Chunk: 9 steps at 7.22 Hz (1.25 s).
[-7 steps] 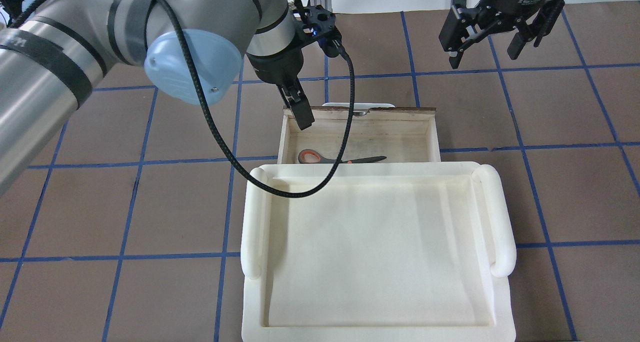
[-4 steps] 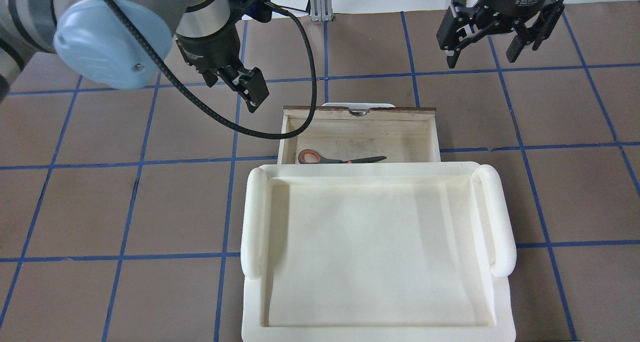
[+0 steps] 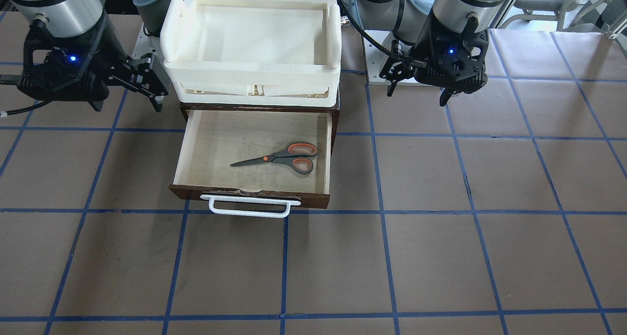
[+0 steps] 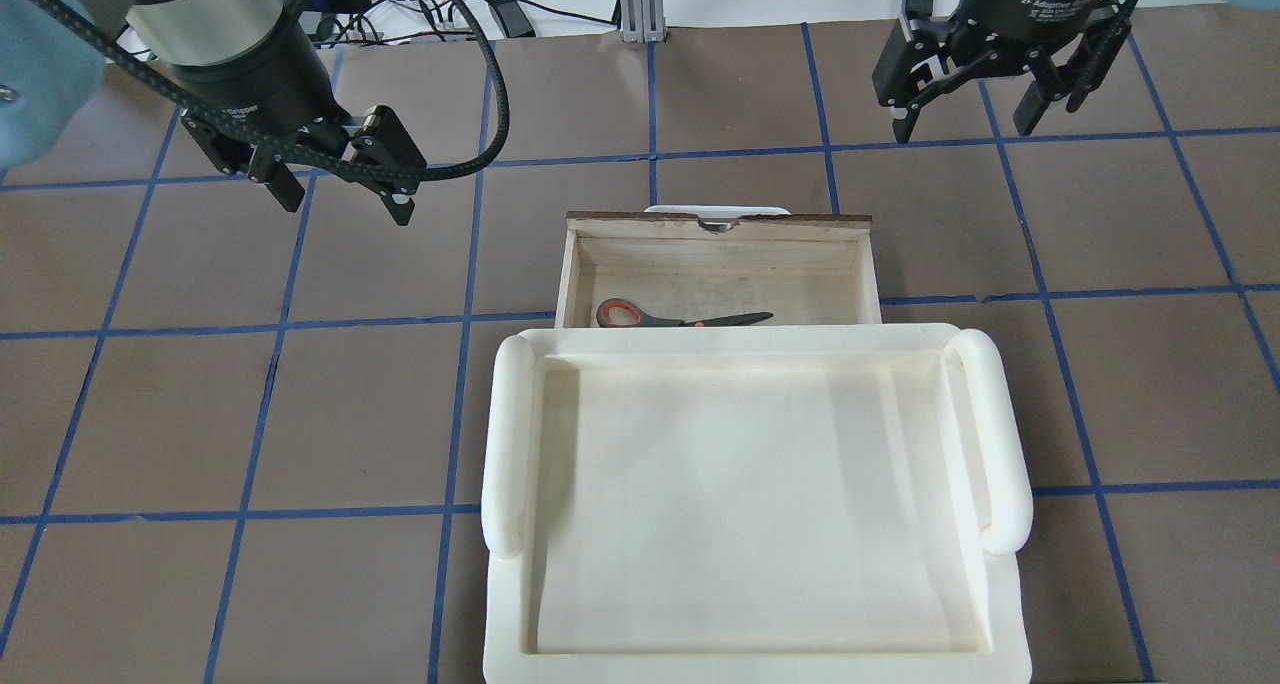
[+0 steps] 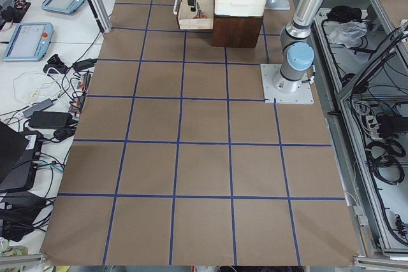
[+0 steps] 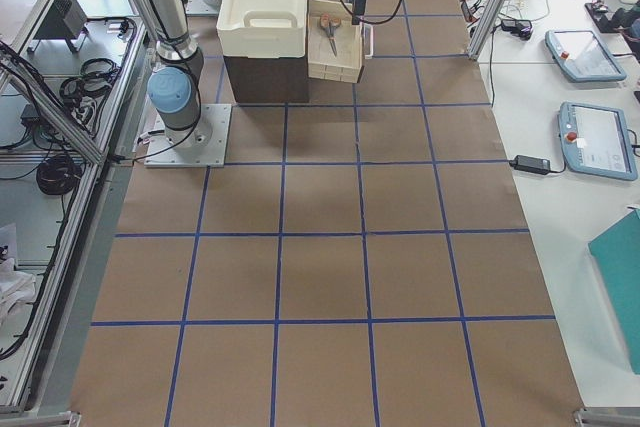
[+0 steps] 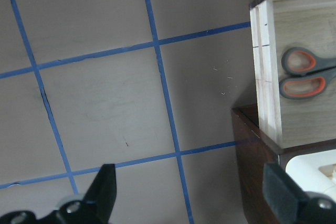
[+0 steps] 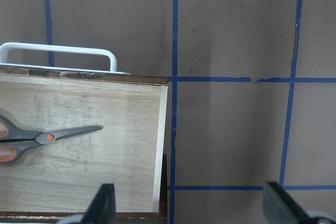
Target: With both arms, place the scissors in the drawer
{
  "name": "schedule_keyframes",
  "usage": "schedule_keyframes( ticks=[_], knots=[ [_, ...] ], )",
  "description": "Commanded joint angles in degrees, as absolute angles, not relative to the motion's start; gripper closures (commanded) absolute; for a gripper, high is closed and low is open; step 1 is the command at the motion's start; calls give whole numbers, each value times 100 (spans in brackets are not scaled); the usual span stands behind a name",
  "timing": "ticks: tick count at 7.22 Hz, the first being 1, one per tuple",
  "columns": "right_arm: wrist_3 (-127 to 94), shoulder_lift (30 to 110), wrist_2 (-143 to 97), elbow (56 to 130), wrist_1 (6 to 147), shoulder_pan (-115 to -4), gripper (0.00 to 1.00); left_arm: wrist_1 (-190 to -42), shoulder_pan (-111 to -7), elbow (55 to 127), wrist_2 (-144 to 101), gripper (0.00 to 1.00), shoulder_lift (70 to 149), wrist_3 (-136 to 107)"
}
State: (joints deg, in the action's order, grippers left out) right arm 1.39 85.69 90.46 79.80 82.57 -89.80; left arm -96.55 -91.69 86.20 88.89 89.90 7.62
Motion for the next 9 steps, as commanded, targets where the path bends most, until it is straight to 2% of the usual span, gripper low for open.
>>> schedule_keyframes(
  ticks=[1,9],
  knots=[
    [149,8657,9044,8086,8244,-8982,0,-9677,-9149,8858,8833,0,8851,232],
    [-121,8648,9061,8086,8288,-8974,0,-9070,-9070,8982,8833,0,8710,386]
  ],
)
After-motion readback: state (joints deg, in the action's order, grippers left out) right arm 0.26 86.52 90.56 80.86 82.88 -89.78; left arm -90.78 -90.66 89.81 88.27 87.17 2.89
